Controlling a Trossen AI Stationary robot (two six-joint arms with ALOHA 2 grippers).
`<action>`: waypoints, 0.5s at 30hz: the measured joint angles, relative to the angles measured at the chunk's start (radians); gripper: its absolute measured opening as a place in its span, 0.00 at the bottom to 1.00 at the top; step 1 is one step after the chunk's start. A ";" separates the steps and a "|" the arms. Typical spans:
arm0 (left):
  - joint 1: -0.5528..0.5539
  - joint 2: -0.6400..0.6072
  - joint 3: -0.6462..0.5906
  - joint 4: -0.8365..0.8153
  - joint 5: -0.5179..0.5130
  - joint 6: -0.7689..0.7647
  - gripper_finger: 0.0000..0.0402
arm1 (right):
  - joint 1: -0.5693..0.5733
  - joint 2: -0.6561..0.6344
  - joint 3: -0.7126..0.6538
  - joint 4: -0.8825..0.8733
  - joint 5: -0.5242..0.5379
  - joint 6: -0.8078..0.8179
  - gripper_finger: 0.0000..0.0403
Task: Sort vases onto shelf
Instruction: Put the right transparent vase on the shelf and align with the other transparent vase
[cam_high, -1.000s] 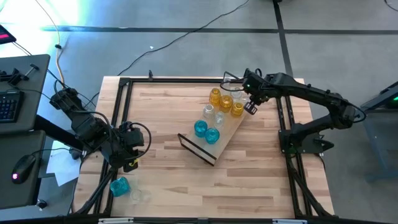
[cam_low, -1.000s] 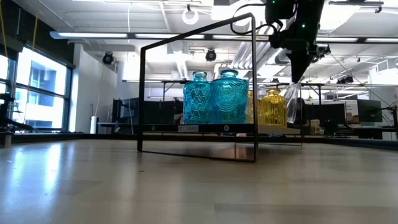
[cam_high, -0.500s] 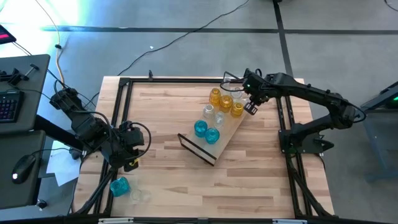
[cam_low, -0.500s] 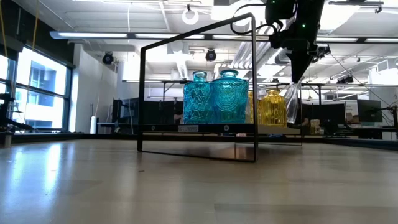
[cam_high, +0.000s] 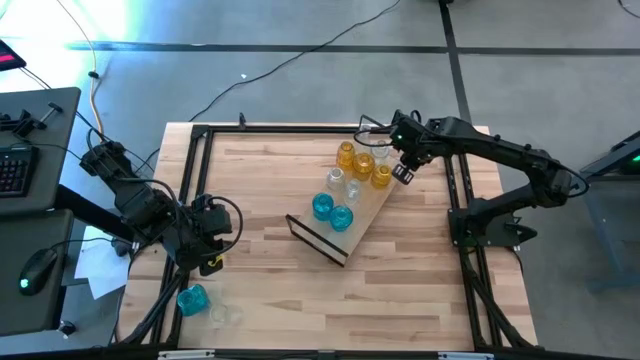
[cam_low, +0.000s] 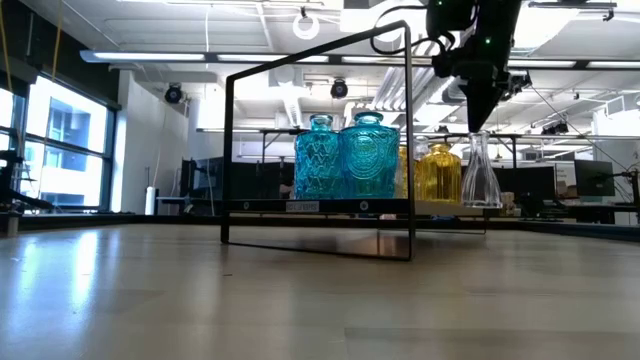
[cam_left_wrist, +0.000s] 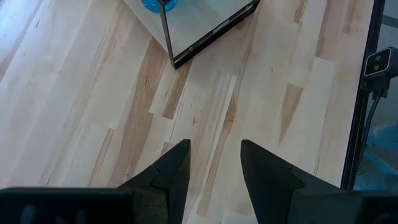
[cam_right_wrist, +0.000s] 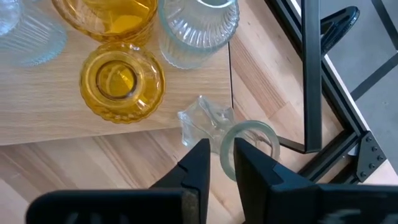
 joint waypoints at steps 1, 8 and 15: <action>0.000 0.000 0.000 0.000 0.000 0.000 0.33 | 0.000 0.000 0.000 0.001 0.000 0.000 0.13; 0.000 0.000 0.000 0.000 -0.001 0.000 0.33 | 0.000 0.000 0.000 0.016 -0.009 0.001 0.14; 0.000 0.000 0.000 0.000 -0.001 0.000 0.33 | 0.000 0.000 0.000 0.040 -0.032 0.009 0.14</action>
